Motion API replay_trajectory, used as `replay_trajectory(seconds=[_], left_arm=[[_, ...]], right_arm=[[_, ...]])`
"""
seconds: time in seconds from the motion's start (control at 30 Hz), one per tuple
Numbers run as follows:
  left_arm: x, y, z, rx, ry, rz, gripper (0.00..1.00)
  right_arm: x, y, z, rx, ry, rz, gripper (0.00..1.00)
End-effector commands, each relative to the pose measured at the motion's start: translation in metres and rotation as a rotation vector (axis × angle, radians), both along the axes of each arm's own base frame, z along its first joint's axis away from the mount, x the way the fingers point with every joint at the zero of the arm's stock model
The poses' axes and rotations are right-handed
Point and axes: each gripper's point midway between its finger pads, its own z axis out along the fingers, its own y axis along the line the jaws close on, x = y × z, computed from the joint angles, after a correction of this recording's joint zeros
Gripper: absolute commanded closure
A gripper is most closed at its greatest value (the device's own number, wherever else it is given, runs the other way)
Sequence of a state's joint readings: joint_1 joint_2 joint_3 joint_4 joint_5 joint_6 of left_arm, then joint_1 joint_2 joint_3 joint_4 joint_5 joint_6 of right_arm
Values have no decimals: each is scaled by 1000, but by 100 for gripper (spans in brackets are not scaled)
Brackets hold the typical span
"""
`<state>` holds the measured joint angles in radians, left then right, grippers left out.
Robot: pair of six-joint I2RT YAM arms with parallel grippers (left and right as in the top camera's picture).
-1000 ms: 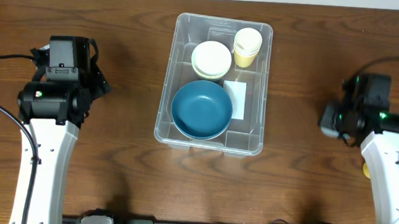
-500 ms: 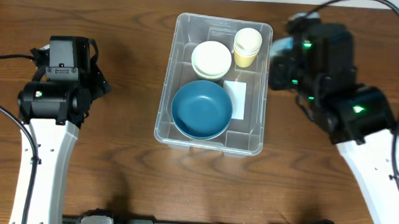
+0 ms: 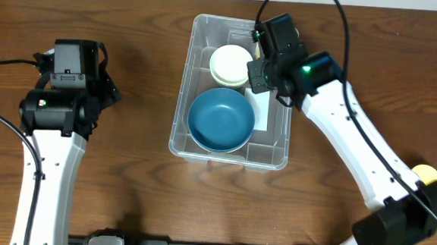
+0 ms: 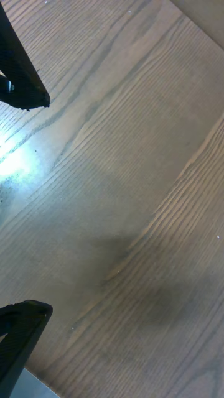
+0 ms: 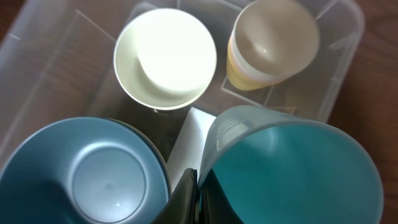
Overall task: Pack container
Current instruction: 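Lower the light blue cup into the container's right side and release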
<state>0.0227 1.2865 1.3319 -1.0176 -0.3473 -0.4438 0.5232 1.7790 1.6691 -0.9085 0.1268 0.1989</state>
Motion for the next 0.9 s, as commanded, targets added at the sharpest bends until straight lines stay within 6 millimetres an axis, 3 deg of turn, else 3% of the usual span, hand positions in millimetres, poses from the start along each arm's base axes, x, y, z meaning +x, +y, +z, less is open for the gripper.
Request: replay_trajectory(seconds=[0.0,0.43,0.87], left_arm=[[-2,4,3,21,-2,9,2],[-2,4,3,21,-2,9,2],[-2,4,3,21,-2,9,2]], right_arm=[[8,7,-5,2,4,4,99],[17,23,-83,-35,147,28,99],[10,22,-93,-43,191,34,99]])
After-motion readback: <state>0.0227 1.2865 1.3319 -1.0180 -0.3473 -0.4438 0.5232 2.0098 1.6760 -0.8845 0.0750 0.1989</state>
